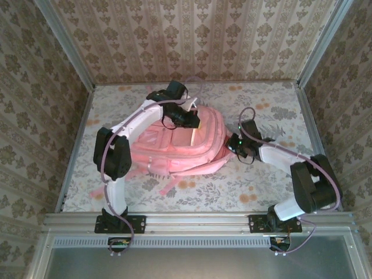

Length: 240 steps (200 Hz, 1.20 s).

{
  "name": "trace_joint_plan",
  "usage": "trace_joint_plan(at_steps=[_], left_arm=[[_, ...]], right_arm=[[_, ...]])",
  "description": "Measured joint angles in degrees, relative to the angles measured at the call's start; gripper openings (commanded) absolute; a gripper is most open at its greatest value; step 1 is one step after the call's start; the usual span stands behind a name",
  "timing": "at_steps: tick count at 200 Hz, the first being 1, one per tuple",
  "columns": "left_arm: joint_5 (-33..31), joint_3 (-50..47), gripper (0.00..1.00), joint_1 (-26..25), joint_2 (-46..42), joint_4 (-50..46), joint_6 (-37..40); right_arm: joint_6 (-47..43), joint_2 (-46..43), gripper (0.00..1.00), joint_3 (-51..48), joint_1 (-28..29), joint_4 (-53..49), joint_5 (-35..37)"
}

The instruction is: Pack books, pencil case, and school supplies into a backpack

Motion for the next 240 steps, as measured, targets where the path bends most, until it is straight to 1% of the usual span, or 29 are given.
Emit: trace_joint_plan(at_steps=[16,38,46,61,71,77,81,85,99,109,112,118,124,139,163,180,196,211,240], left_arm=[[2.8,1.6,0.0,1.8,1.3,1.6,-1.9],[4.5,9.7,0.0,3.1,7.5,1.4,-3.3],[4.7,13.1,0.0,3.4,10.2,0.8,-3.6],[4.9,20.3,0.0,3.4,15.7,-1.7,-3.7],[4.9,24.9,0.0,3.3,19.1,-3.8,-3.5],[4.8,27.9,0.0,3.2,21.2,-5.3,-3.3],[4.8,29.5,0.0,3.2,22.2,-6.2,-3.2],[4.6,31.5,0.01,3.1,23.5,-7.3,-3.0],[4.0,36.8,0.04,3.0,26.8,-10.3,-2.2],[3.5,39.1,0.16,3.0,28.0,-11.8,-1.8],[3.3,39.3,0.21,3.0,28.1,-11.9,-1.4],[2.8,39.4,0.29,3.0,28.1,-12.2,-1.3],[2.1,39.3,0.34,3.0,28.0,-12.4,-1.1],[0.5,33.9,0.41,3.3,25.1,-10.3,-0.6],[-0.8,17.5,0.51,4.3,14.9,-4.9,-2.3],[-1.4,7.6,0.54,5.6,6.0,-1.4,-3.8],[-1.8,0.5,0.56,7.2,-3.2,1.6,-5.2],[-2.4,-4.6,0.57,9.1,-11.6,4.0,-5.8],[-4.1,-15.0,0.58,12.2,-26.0,7.3,-7.1]], right_arm=[[-0.2,4.6,0.15,5.5,-1.7,-0.9,-0.2],[-1.3,10.2,0.16,12.7,-2.7,-2.6,0.0],[-1.8,11.0,0.15,13.8,-2.9,-2.5,0.1],[-2.1,11.6,0.1,14.3,-3.1,-2.5,0.0],[-2.3,12.3,0.11,14.3,-3.2,-2.4,-0.3],[-2.2,12.7,0.12,14.2,-3.2,-2.2,-0.4],[-2.1,13.0,0.15,14.0,-3.2,-1.8,-0.6],[-2.0,13.1,0.19,13.8,-3.3,-1.4,-0.7],[-1.4,13.3,0.43,13.0,-3.5,-0.3,-1.0],[-1.9,13.3,0.53,12.5,-3.5,-0.2,-1.0],[-1.7,13.2,0.56,12.4,-3.5,-0.2,-0.9],[-1.9,12.9,0.6,12.0,-3.5,-0.3,-0.7],[-2.4,12.4,0.62,11.6,-3.5,-0.5,-0.4],[-3.6,9.2,0.64,10.3,-3.1,-2.3,1.9],[-6.8,0.6,0.63,9.8,-0.7,-5.6,8.3],[-10.6,-6.1,0.61,9.8,4.0,-6.6,14.1],[-14.4,-10.4,0.58,9.2,9.8,-5.6,17.0],[-18.7,-13.0,0.55,6.5,14.8,-2.1,16.5],[-29.1,-14.4,0.55,-3.5,25.2,7.0,11.8]])
